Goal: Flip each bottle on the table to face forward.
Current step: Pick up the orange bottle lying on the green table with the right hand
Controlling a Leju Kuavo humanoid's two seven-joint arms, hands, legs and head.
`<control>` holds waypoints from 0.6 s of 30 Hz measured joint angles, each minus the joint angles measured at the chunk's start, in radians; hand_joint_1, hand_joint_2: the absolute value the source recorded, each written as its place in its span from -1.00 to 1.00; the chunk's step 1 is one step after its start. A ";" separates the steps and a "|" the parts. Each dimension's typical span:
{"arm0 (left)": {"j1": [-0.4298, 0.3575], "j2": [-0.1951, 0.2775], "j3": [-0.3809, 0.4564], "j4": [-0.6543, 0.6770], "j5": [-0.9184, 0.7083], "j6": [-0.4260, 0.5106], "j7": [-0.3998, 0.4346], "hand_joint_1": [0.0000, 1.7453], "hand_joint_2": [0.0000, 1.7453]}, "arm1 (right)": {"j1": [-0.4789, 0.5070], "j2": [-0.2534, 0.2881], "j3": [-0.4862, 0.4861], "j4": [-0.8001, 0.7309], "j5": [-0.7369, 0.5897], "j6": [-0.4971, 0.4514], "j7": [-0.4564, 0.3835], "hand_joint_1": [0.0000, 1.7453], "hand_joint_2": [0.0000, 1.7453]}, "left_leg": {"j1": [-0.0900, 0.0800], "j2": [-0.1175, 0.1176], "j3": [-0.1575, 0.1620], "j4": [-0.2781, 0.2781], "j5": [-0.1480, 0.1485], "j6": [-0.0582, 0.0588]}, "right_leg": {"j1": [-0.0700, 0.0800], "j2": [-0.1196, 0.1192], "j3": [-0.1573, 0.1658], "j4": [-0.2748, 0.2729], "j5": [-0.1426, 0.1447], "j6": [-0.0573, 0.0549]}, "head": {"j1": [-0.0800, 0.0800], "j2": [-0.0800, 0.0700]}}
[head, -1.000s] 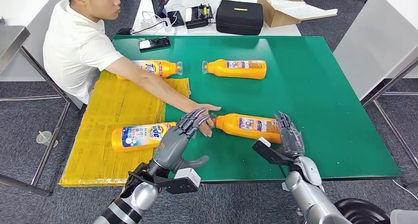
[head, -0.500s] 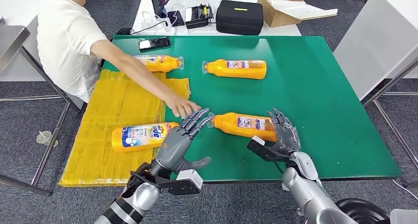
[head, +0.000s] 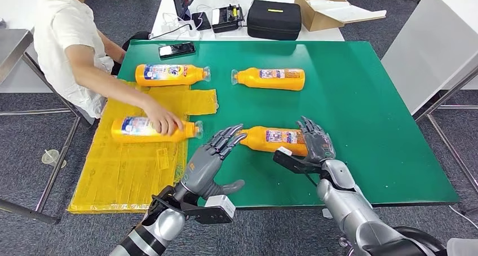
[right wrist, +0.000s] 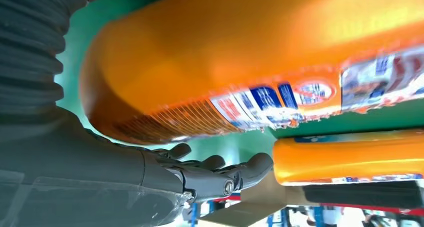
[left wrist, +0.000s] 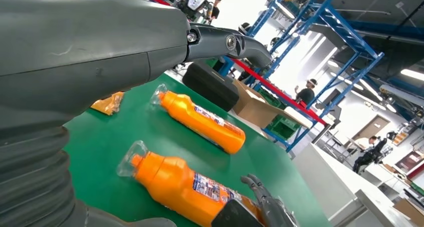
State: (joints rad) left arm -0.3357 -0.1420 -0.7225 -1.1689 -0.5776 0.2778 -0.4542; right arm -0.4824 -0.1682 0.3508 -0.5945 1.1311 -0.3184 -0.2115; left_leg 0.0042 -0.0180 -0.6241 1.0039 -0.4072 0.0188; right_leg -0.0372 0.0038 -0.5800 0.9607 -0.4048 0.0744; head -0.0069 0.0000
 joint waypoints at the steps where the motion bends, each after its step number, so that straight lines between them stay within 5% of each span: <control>1: 0.000 0.000 0.000 0.000 0.000 0.001 0.001 -1.00 1.00 | -0.003 0.000 0.005 0.001 0.000 0.003 0.012 -1.00 1.00 | 0.000 0.000 0.000 0.000 0.000 0.000 | 0.000 0.000 0.000 0.000 0.000 0.000 | 0.000 0.000; 8: 0.001 0.000 -0.001 0.004 -0.001 0.004 0.000 -1.00 1.00 | -0.033 0.001 0.018 0.030 -0.038 0.093 0.028 -0.99 1.00 | 0.000 0.000 0.000 0.000 0.000 0.000 | 0.000 0.000 0.000 0.000 0.000 0.000 | 0.000 0.000; 9: 0.000 0.000 -0.001 0.005 -0.001 0.005 -0.001 -1.00 1.00 | -0.039 0.001 0.019 0.037 -0.041 0.106 0.030 -0.67 1.00 | 0.000 0.000 0.001 0.000 0.000 0.000 | 0.000 0.000 0.001 0.000 0.000 0.000 | 0.000 0.000; 12: -0.001 0.001 -0.001 0.010 0.007 0.010 -0.003 -1.00 1.00 | -0.064 0.002 0.024 0.060 -0.049 0.167 0.039 0.79 1.00 | 0.000 0.002 0.003 0.000 0.000 0.000 | 0.000 0.001 0.002 0.000 0.000 0.000 | 0.000 0.000; 13: -0.002 0.001 -0.001 0.012 0.010 0.011 -0.005 -1.00 1.00 | -0.074 0.001 0.027 0.068 -0.054 0.196 0.041 0.98 1.00 | 0.000 0.003 0.004 0.000 0.000 0.000 | 0.000 0.001 0.002 0.000 0.000 0.000 | 0.000 0.000; 18: -0.011 0.001 -0.004 0.025 0.026 0.018 -0.017 -1.00 1.00 | -0.115 -0.009 0.041 0.101 -0.081 0.291 0.041 1.00 1.00 | 0.000 0.006 0.009 0.000 0.000 0.001 | 0.000 0.002 0.005 -0.001 0.001 0.000 | 0.000 0.000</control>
State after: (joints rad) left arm -0.3466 -0.1408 -0.7260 -1.1442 -0.5518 0.2959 -0.4709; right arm -0.5970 -0.1772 0.3921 -0.4938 1.0500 -0.0272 -0.1706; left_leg 0.0042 -0.0119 -0.6152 1.0037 -0.4075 0.0194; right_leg -0.0371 0.0062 -0.5751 0.9599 -0.4038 0.0741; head -0.0067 0.0000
